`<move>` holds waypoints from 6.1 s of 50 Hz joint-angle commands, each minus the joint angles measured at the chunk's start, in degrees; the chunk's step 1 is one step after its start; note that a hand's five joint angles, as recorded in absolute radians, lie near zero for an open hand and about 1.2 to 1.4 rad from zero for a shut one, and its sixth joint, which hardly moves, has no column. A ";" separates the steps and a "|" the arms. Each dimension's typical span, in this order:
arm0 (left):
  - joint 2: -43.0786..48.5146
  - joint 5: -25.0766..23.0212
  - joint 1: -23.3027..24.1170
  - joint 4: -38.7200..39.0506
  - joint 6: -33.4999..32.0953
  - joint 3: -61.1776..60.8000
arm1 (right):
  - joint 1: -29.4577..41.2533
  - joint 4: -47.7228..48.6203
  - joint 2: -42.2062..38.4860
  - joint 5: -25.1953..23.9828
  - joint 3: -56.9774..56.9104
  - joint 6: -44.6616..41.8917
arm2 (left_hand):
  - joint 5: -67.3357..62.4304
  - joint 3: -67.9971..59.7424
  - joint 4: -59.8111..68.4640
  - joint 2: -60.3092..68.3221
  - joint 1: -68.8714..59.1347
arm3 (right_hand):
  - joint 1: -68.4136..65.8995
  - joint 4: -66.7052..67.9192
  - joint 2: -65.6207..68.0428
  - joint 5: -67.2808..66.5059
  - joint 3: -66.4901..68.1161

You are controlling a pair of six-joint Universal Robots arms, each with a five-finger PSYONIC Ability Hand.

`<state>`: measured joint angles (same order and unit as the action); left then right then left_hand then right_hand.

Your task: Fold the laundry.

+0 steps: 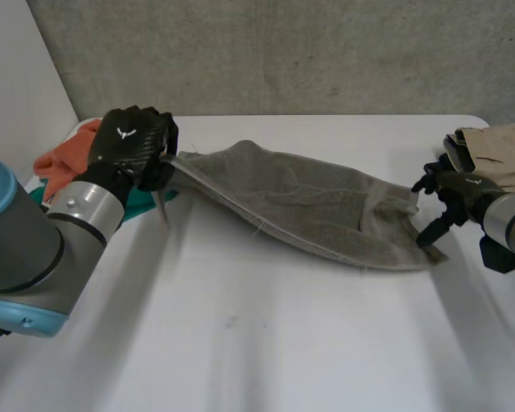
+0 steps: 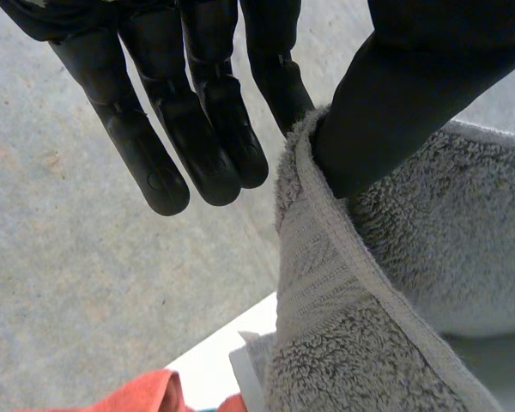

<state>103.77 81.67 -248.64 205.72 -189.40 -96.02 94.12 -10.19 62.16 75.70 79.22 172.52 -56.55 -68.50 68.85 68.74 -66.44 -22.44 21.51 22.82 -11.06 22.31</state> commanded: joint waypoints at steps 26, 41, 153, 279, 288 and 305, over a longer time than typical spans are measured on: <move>1.08 -0.54 0.00 -2.07 1.66 6.37 | -0.44 16.51 1.65 -5.48 21.06 -21.62 | -13.45 -11.50 11.15 11.26 -13.56 | -10.18 11.11 9.80 -11.56 10.31; 1.08 -0.28 -0.18 -2.78 1.75 9.44 | 4.58 21.52 -2.74 -5.04 16.84 -21.00 | -13.45 -11.50 11.15 11.26 -13.56 | -23.11 24.05 22.74 -24.50 23.25; 17.17 -10.21 -14.32 9.00 -20.22 -6.81 | 1.68 24.87 2.79 5.42 17.72 -25.92 | 21.70 23.65 -23.99 -23.89 21.59 | -57.56 58.49 57.18 -58.94 57.69; 4.51 0.34 -1.67 -1.02 -12.93 -2.16 | -22.84 21.88 1.65 5.06 16.23 -48.24 | 56.55 58.50 -58.85 -58.74 56.44 | -57.56 58.49 57.18 -58.94 57.69; 3.37 0.42 -2.20 -1.02 -11.17 -2.07 | -4.25 22.40 8.76 5.51 12.37 -39.75 | 56.55 58.50 -58.85 -58.74 56.44 | -57.56 58.49 57.18 -58.94 57.69; 1.79 0.42 -2.55 -1.11 -7.74 -2.86 | 36.74 33.21 -9.77 -6.35 0.06 -37.35 | 56.55 58.50 -58.85 -58.74 56.44 | -57.56 58.49 57.18 -58.94 57.69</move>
<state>105.38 82.19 -251.22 204.60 -197.08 -98.36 120.91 20.68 61.97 74.61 83.03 136.83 -2.83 -12.24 11.69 11.88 -11.09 -64.00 68.79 67.55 -56.52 68.47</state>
